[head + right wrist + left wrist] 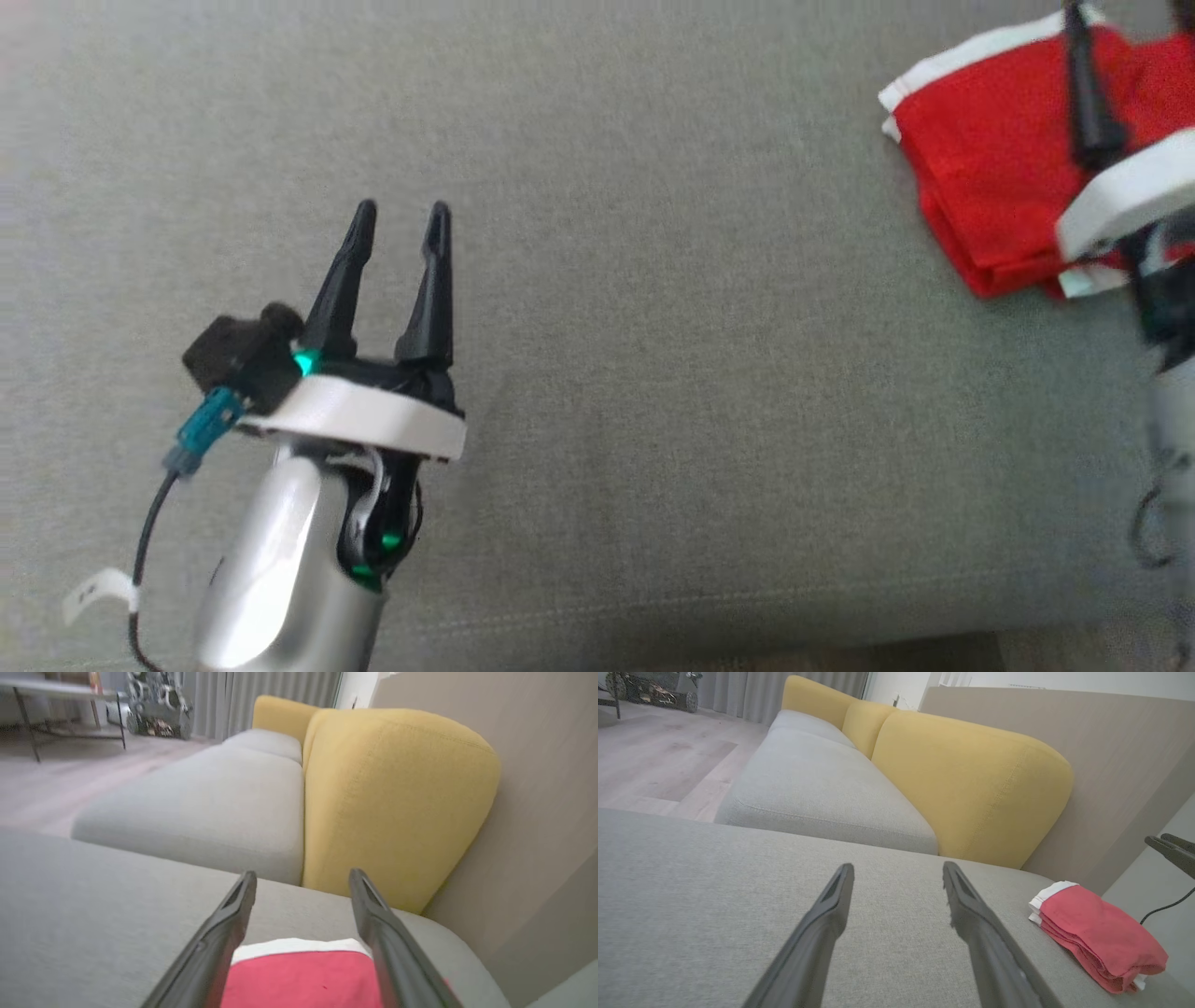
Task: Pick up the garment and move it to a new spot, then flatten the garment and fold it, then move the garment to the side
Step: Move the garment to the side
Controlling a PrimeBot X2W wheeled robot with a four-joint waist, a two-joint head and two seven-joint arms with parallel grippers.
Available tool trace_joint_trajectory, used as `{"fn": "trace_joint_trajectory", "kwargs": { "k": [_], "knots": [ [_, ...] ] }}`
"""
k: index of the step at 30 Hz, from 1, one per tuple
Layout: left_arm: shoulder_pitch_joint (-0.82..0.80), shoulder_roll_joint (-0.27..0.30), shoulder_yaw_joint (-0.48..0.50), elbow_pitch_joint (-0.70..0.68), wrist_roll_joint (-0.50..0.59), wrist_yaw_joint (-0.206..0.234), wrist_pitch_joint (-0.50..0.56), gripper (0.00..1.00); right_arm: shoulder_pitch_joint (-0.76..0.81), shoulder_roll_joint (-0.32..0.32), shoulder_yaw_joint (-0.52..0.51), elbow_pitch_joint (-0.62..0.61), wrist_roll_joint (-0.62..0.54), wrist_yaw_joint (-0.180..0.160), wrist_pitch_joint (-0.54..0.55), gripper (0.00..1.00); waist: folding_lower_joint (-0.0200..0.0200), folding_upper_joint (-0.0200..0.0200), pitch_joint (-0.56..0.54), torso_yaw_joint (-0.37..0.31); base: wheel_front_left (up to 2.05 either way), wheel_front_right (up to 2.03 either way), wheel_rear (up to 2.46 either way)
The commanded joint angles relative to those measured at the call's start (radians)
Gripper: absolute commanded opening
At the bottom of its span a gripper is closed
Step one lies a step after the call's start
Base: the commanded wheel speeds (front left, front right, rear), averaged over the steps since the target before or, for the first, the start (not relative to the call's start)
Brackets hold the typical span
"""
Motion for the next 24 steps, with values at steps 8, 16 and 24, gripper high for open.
{"fn": "trace_joint_trajectory", "kwargs": {
  "k": [8,16,24],
  "knots": [
    [0.085,0.009,0.089,-0.032,-0.001,0.012,-0.005,1.0,0.178,0.164,-0.022,-0.078,0.082,-0.001,-0.165,1.0,0.0,0.0,-0.136,0.059,0.0,0.0,0.0],
    [0.171,0.009,0.089,-0.02,0.037,0.014,-0.005,1.0,0.331,0.237,-0.005,-0.039,0.11,-0.001,-0.301,1.0,0.0,0.0,-0.203,0.07,0.0,0.0,0.0],
    [0.229,0.009,0.104,-0.049,0.052,0.036,-0.005,1.0,0.412,0.265,-0.002,-0.014,0.086,-0.001,-0.345,1.0,0.0,0.0,-0.236,0.062,0.0,0.0,0.0]
  ]
}}
